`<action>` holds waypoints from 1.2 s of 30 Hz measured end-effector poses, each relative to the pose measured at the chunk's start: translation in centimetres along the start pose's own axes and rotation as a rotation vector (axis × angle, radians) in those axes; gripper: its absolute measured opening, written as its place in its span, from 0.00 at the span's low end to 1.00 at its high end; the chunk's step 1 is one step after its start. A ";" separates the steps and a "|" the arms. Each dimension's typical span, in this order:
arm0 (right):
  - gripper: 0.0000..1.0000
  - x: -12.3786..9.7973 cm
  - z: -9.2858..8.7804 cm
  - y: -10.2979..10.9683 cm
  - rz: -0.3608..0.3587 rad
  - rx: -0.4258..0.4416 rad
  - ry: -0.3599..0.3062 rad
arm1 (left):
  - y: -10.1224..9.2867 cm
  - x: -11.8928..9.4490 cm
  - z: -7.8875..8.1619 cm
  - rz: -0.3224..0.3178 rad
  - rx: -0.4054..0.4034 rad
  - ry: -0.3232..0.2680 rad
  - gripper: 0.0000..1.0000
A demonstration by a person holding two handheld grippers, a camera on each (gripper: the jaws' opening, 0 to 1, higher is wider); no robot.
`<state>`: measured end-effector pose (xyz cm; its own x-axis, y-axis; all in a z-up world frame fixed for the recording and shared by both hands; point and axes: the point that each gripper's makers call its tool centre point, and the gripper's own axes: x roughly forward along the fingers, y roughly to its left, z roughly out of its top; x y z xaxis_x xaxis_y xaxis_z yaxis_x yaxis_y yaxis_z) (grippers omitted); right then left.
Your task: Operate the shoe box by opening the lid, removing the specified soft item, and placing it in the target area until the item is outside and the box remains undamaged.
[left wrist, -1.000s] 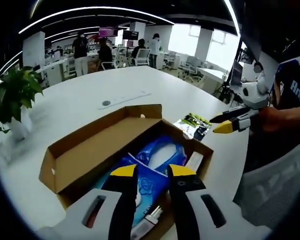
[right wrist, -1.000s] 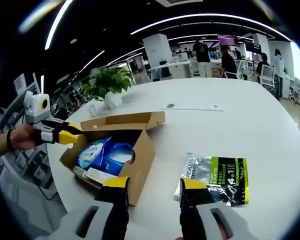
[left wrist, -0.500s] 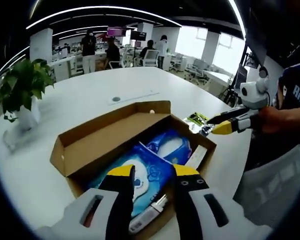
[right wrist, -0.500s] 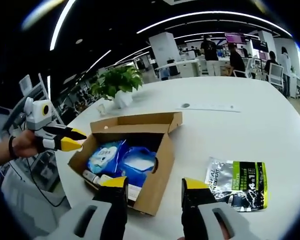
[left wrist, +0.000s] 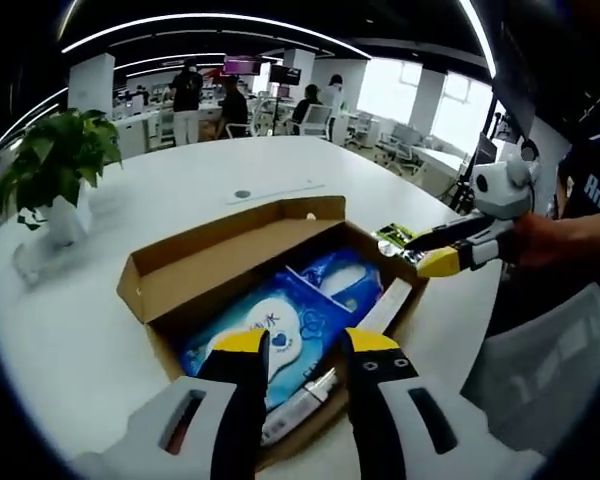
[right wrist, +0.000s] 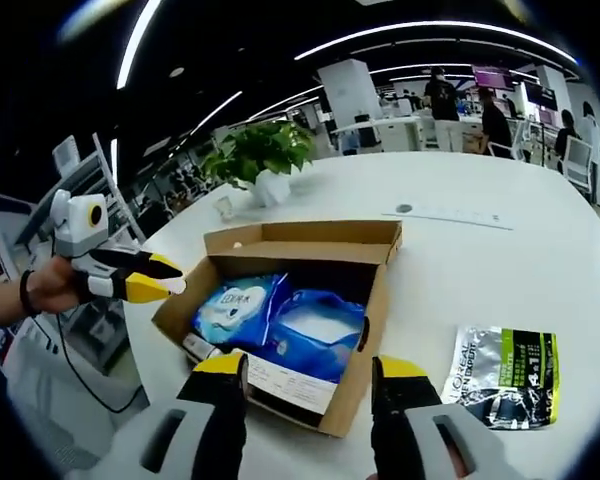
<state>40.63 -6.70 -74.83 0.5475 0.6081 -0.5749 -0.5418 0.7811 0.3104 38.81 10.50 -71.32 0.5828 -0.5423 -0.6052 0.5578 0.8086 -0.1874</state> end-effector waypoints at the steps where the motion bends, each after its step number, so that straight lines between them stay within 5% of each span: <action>1: 0.48 0.1 0.0 0.1 0.001 -0.003 0.001 | 0.0 -0.2 -0.2 0.001 -0.002 0.000 0.29; 10: 0.49 0.7 -0.3 1.8 0.022 -0.066 0.018 | 0.9 -1.4 -1.6 0.008 -0.014 0.006 0.29; 36: 0.51 3.8 0.1 5.2 0.063 -0.077 0.036 | 2.8 -3.9 -3.6 0.023 -0.046 -0.005 0.32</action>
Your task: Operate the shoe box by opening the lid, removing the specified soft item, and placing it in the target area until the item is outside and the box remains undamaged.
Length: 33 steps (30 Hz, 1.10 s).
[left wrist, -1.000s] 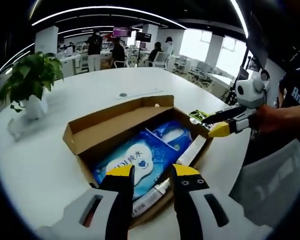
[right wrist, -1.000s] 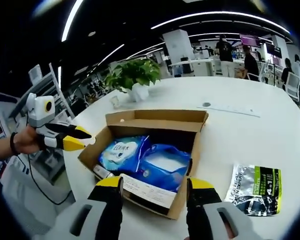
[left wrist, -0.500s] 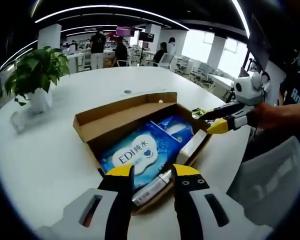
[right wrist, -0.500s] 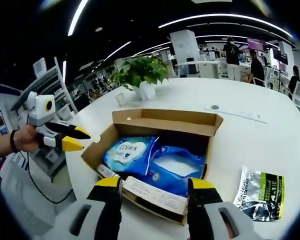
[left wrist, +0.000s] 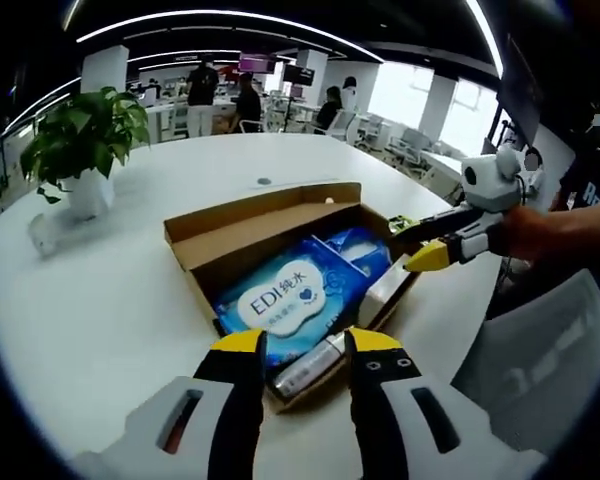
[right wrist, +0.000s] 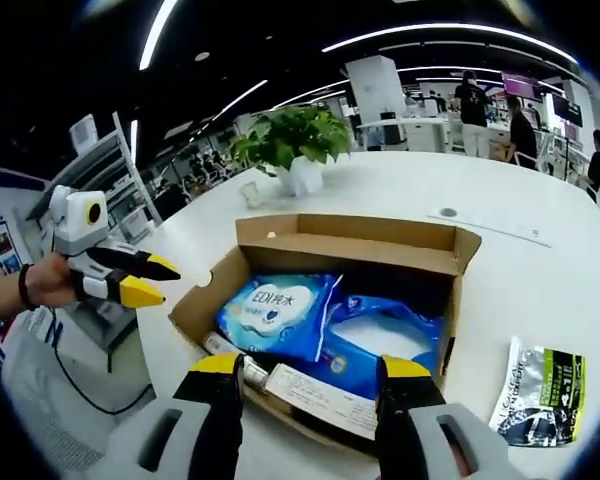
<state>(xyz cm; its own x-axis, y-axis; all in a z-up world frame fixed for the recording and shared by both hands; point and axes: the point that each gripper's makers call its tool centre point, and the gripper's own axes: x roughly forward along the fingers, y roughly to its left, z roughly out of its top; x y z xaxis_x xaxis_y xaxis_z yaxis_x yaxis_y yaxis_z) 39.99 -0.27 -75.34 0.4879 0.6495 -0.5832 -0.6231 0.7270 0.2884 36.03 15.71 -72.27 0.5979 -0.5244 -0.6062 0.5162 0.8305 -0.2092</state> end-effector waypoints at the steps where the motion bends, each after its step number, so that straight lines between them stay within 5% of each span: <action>1: 0.51 0.2 0.0 0.1 0.003 0.001 0.002 | 0.0 -0.1 -0.1 -0.001 0.000 0.000 0.32; 33: 0.42 5.9 1.5 1.3 0.030 0.064 0.012 | 0.9 -2.2 -0.7 0.020 -0.003 -0.012 0.34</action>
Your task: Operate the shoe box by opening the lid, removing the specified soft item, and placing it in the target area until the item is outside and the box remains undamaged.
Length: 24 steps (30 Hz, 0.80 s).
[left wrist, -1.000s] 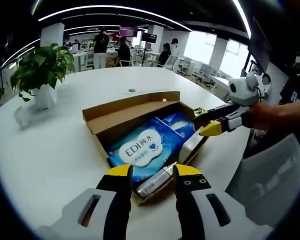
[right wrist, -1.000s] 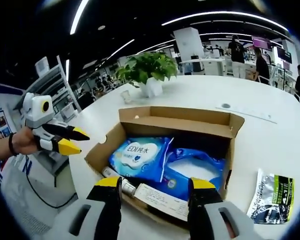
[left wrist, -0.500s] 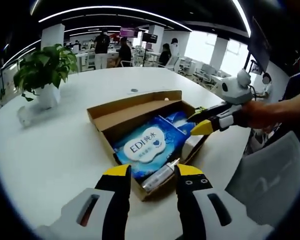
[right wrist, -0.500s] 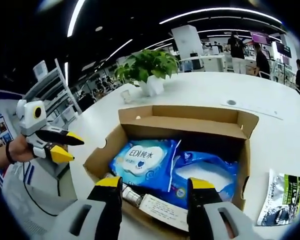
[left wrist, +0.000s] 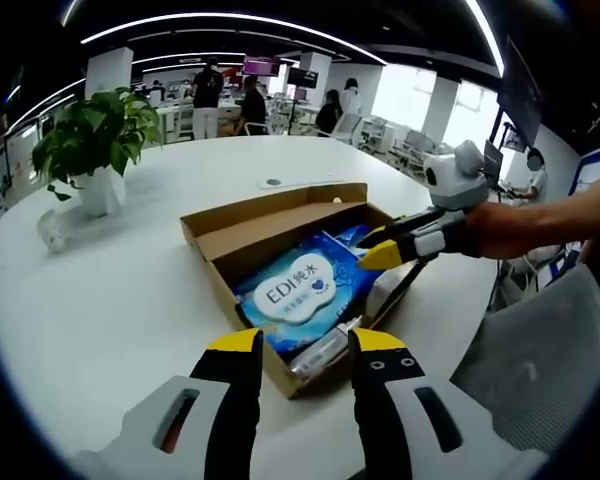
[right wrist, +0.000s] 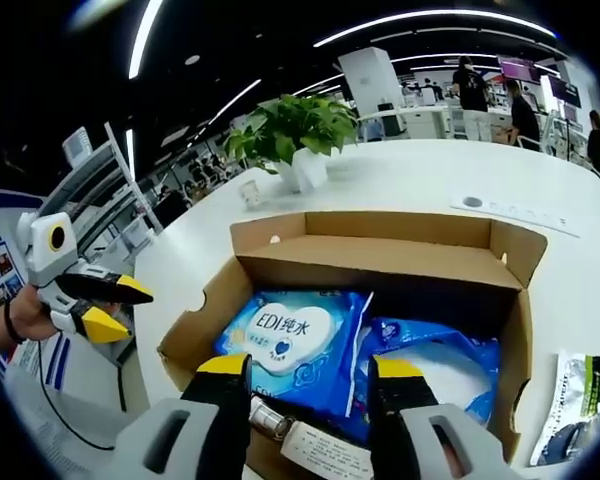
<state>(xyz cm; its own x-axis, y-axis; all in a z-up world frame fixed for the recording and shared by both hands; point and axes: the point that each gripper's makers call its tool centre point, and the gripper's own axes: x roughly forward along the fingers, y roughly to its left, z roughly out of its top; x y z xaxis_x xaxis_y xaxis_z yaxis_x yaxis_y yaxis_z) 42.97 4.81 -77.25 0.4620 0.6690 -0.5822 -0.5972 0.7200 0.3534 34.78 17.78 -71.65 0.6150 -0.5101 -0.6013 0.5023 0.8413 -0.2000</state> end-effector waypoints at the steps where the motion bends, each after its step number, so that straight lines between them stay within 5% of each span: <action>1: 0.41 0.1 0.0 0.0 0.000 0.001 0.002 | 0.1 -0.1 0.0 0.001 -0.002 0.000 0.34; 20: 0.33 0.7 -0.9 2.5 -0.028 0.048 0.067 | 1.2 -0.9 -0.1 0.019 -0.025 -0.015 0.33; 24: 0.27 1.3 -1.0 1.3 -0.038 0.056 0.087 | 1.5 -1.0 -0.2 0.022 -0.035 -0.018 0.33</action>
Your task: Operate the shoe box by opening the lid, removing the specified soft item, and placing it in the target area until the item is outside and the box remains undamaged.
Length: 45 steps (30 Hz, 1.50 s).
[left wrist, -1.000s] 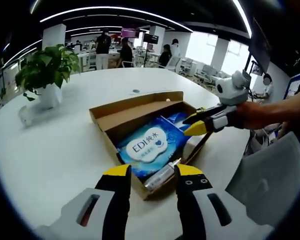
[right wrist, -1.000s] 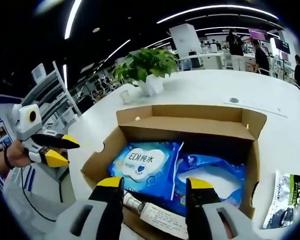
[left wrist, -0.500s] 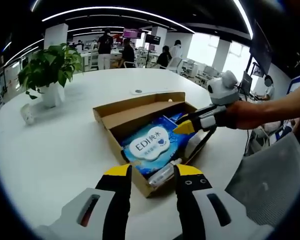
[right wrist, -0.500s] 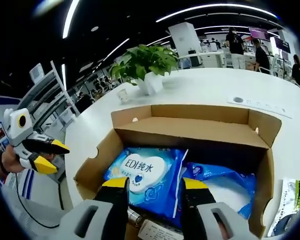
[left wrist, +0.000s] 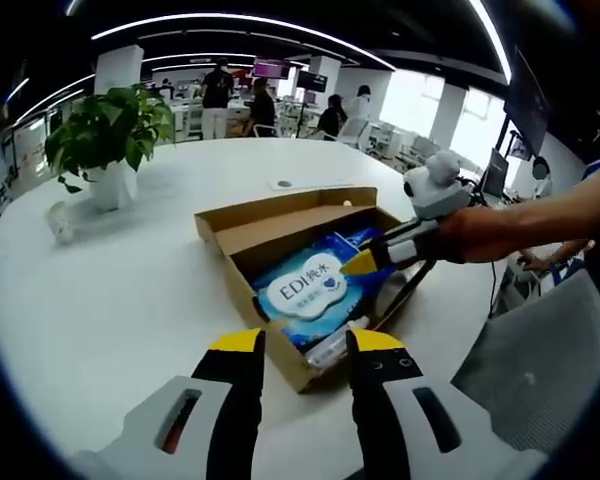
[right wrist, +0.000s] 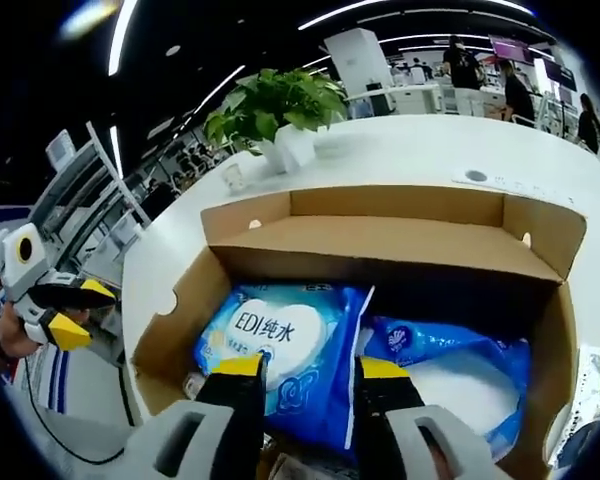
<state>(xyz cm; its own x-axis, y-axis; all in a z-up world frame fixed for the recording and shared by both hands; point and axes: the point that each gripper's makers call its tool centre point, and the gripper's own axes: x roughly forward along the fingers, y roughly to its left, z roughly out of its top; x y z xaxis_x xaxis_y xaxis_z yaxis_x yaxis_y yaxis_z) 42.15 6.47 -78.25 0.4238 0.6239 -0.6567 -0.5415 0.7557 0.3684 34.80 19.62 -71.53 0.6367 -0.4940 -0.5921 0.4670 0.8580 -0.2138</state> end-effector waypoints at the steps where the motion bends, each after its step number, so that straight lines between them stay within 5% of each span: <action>1: 0.22 0.1 0.1 -0.3 -0.008 0.007 0.000 | 0.0 0.0 0.0 0.000 -0.002 -0.001 0.33; 5: 0.05 -0.4 0.5 -0.7 -0.024 0.044 -0.016 | -0.1 0.1 -0.2 -0.004 -0.005 -0.001 0.33; 8: 0.00 -0.6 0.2 -0.5 -0.034 0.025 0.001 | -0.4 0.3 -0.3 -0.009 -0.007 -0.002 0.33; 26: 0.00 -2.6 0.7 0.6 -0.023 0.029 -0.039 | -0.9 0.8 0.5 -0.030 0.001 -0.009 0.32; 45: 0.00 -5.1 1.7 -2.5 -0.061 0.073 -0.105 | -1.9 2.5 1.0 -0.071 0.012 0.002 0.32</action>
<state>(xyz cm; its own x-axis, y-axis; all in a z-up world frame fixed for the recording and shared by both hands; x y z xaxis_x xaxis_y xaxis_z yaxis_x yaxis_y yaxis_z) 42.63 1.77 -74.70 0.5302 0.5912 -0.6078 -0.4601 0.8027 0.3795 36.11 16.60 -71.81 0.6007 -0.5535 -0.5770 0.5186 0.8189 -0.2456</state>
